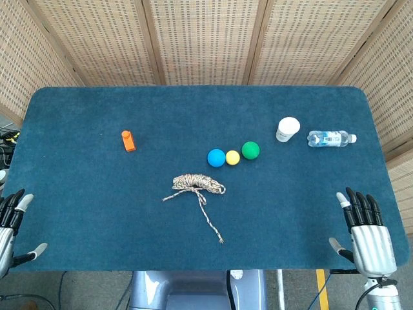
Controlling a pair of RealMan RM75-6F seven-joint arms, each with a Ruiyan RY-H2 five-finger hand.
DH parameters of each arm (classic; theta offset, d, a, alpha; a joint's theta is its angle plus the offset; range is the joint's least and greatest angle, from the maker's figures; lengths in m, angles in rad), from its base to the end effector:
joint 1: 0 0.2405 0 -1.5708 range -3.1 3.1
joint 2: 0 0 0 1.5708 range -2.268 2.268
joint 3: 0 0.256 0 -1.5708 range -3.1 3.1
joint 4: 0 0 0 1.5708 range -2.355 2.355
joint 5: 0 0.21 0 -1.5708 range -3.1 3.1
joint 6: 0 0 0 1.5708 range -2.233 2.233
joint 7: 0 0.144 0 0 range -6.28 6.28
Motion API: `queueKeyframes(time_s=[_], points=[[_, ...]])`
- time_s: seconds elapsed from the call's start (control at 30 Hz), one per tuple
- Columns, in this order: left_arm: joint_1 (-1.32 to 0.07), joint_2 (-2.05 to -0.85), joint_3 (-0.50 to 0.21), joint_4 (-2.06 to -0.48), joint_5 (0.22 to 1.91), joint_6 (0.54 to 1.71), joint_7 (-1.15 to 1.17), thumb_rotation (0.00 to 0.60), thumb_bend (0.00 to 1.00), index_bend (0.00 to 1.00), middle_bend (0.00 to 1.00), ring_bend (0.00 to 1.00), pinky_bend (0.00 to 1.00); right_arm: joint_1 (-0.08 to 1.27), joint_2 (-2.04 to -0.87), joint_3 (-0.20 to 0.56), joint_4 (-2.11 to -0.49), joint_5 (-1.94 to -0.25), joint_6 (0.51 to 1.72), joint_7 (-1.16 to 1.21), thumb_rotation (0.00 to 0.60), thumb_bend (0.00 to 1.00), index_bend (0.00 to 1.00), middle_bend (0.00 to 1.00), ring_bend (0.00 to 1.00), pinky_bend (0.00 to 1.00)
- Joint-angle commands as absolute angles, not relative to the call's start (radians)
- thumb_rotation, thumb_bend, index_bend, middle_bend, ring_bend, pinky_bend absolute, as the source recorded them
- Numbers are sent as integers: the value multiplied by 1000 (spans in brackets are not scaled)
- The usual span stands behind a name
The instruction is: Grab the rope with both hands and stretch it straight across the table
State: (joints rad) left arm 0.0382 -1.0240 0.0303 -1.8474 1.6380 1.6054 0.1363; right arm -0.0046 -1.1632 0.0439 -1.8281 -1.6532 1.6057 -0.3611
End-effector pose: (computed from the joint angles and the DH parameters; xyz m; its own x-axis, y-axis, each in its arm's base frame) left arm -0.2714 0.1274 0.1698 0.3934 0.0017 0.9194 0.9192 -0.0225 -0.3932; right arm -0.2521 -0.1507 0.1435 0.4845 0.1029 0.8687 -0.8691 -0.0561 0.4914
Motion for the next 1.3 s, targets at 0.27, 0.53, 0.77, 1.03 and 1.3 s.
queueKeyframes(time_s=[0.27, 0.53, 0.77, 1.03, 1.3], points=[[33, -1031, 30, -1867, 1645, 1596, 170, 600, 0, 0, 0, 0, 0, 91, -1159, 34, -1798, -1733, 1475, -369, 600, 16, 36, 0, 0, 0], [8, -1039, 5, -1885, 1609, 1564, 205, 600, 0, 0, 0, 0, 0, 326, -1135, 9, -1733, -1988, 1265, -212, 600, 793, 323, 0, 0, 0], [-12, -1049, -8, -1892, 1563, 1525, 231, 600, 0, 0, 0, 0, 0, 469, -1168, 27, -1698, -1976, 1048, -263, 600, 995, 326, 0, 0, 0], [-30, -1074, -17, -1896, 1518, 1494, 292, 600, 0, 0, 0, 0, 0, 592, -1264, 28, -1687, -1963, 877, -336, 600, 1000, 328, 0, 0, 0], [-31, -1093, -13, -1892, 1512, 1494, 325, 600, 0, 0, 0, 0, 0, 637, -1350, 15, -1680, -1887, 765, -415, 600, 1000, 324, 0, 0, 0]])
